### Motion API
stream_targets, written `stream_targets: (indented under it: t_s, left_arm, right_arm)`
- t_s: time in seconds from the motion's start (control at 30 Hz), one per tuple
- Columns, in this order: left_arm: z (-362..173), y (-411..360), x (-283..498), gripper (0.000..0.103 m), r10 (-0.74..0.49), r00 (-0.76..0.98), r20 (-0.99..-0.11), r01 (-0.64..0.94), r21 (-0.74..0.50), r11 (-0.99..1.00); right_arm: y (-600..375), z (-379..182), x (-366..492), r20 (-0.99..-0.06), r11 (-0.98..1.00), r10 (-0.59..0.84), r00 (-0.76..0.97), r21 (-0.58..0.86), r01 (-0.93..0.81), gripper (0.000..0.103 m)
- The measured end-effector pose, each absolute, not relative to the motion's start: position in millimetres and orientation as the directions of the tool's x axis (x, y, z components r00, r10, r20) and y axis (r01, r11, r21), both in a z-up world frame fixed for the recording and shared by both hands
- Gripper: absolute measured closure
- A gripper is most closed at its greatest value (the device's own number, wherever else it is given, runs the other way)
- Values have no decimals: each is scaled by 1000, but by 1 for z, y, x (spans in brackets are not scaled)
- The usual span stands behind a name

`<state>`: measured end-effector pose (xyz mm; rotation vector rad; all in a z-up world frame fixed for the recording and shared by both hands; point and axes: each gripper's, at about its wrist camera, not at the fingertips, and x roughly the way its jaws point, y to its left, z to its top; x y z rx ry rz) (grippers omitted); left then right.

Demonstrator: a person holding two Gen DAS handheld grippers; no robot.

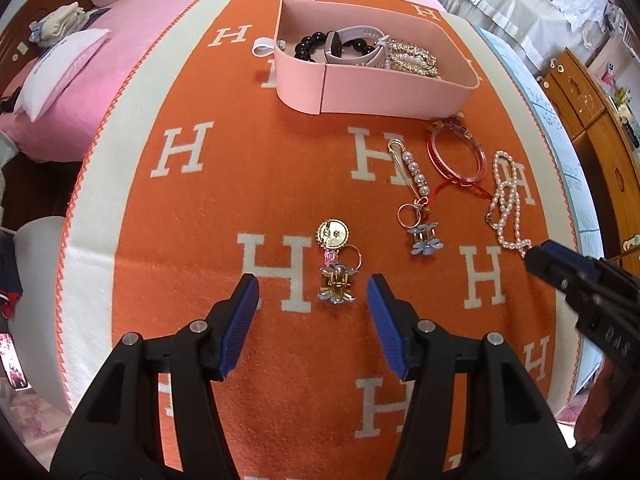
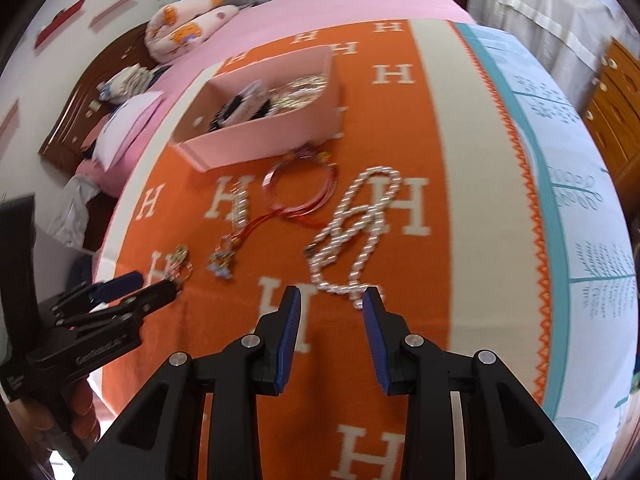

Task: Organize jewelry
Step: 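Grasp a small gold charm with the left gripper while the right gripper grasps the blue flower charm, then carry both charms into the pink tray and open both grippers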

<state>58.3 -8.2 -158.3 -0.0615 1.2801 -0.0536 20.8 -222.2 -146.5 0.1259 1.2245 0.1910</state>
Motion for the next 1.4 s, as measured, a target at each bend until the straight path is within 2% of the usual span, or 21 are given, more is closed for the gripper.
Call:
stream_targets:
  t_s: [0.13, 0.27, 0.37, 0.73, 1.0, 1.07, 1.13, 1.4]
  left_arm:
    - [-163, -10, 56, 68, -84, 280, -956, -4, -88, 996]
    - [-166, -12, 56, 73, -89, 290, -953, -20, -99, 995]
    - [-166, -12, 58, 86, -95, 298, -950, -21, -106, 994]
    - [-159, 3, 53, 86, -104, 320, -942, -44, -125, 991]
    - [-152, 21, 47, 86, -102, 333, -937, -85, -137, 987]
    - [-150, 23, 46, 86, -102, 337, -936, -90, -140, 986]
    - [-149, 25, 45, 86, -102, 340, -935, -93, -142, 986]
    - [-145, 25, 45, 86, -109, 347, -931, -87, -148, 985]
  right_arm:
    - [-202, -146, 15, -912, 967, 245, 329, 206, -149, 71]
    - [-183, -147, 15, -906, 957, 270, 327, 214, -198, 71]
    - [-172, -148, 20, -901, 948, 290, 322, 224, -227, 71]
    - [-136, -165, 49, -906, 935, 308, 291, 231, -269, 71]
    - [-111, -179, 52, -919, 937, 259, 297, 164, -308, 71]
    - [-106, -179, 51, -921, 939, 237, 309, 135, -317, 75]
    - [-104, -180, 51, -923, 940, 222, 316, 115, -322, 84]
    - [-103, -175, 48, -922, 938, 221, 319, 111, -329, 84]
